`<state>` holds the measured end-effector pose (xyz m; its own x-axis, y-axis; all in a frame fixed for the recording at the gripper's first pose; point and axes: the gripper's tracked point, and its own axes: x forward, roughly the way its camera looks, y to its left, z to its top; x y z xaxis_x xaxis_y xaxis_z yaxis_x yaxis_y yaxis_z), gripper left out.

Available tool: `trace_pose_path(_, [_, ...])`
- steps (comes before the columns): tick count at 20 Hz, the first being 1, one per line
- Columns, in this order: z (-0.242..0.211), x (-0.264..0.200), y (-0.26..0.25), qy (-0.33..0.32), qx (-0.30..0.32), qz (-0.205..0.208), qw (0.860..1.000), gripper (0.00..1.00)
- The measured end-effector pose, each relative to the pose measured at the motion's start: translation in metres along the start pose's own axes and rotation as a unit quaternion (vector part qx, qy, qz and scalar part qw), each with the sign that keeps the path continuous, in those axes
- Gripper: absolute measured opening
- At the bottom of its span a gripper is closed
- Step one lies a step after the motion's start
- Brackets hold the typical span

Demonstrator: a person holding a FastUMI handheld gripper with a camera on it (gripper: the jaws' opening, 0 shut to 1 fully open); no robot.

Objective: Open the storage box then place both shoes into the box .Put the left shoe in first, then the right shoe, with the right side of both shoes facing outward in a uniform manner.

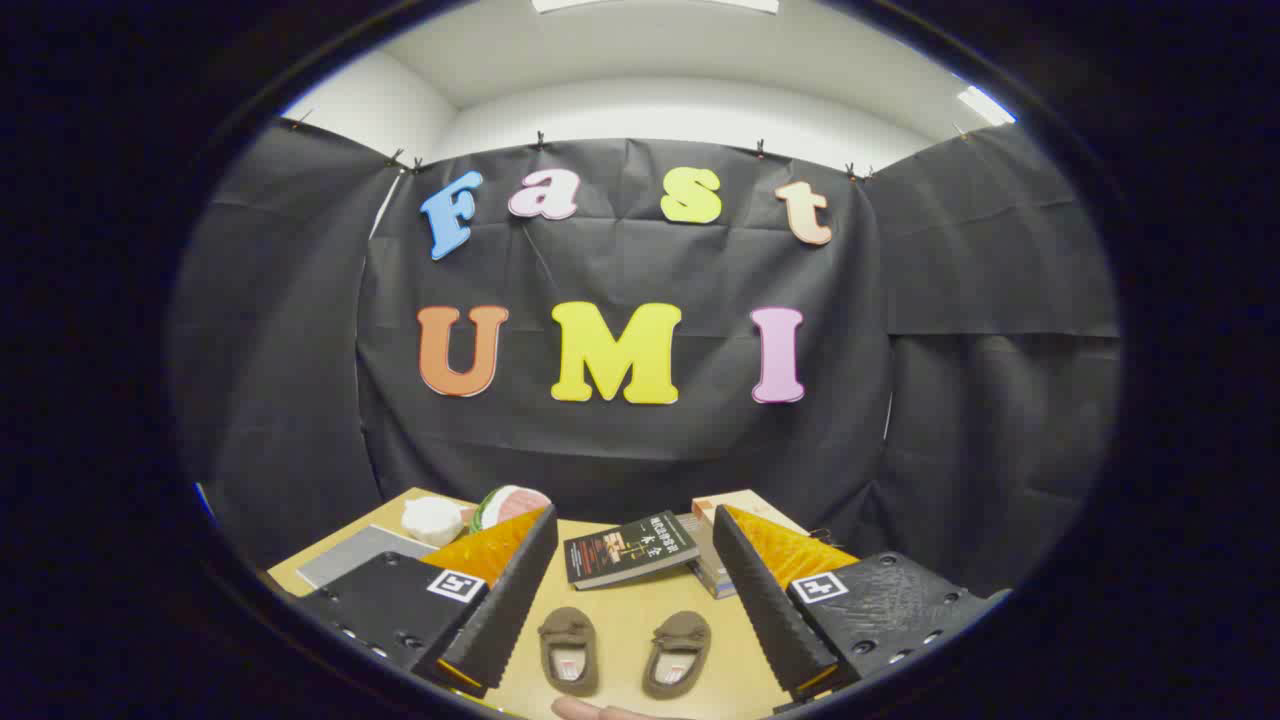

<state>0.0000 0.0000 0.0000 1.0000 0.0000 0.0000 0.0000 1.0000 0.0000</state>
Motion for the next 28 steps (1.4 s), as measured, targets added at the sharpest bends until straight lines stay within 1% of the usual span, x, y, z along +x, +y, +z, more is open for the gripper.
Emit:
trace_pose_path(5, [-0.019, 0.008, 0.022, 0.035, 0.01, -0.006, 0.999, 0.95])
trace_pose_path(7, [-0.029, 0.015, 0.028, 0.045, 0.004, -0.014, 0.999, 0.95])
trace_pose_path(10, [-0.043, 0.022, 0.045, 0.066, 0.005, -0.012, 0.998, 0.95])
trace_pose_path(14, [-0.052, 0.037, 0.064, 0.071, -0.002, -0.006, 0.997, 0.95])
trace_pose_path(17, [-0.071, 0.053, 0.093, 0.092, -0.003, 0.028, 0.995, 0.95])
trace_pose_path(21, [-0.124, 0.078, 0.135, 0.166, 0.007, 0.081, 0.983, 0.95])
trace_pose_path(23, [-0.152, 0.091, 0.159, 0.205, 0.01, 0.107, 0.973, 0.95])
trace_pose_path(25, [-0.176, 0.098, 0.183, 0.239, 0.02, 0.141, 0.961, 0.96])
trace_pose_path(26, [-0.186, 0.099, 0.194, 0.253, 0.026, 0.16, 0.954, 0.96])
trace_pose_path(28, [-0.206, 0.098, 0.221, 0.281, 0.05, 0.207, 0.936, 0.96])
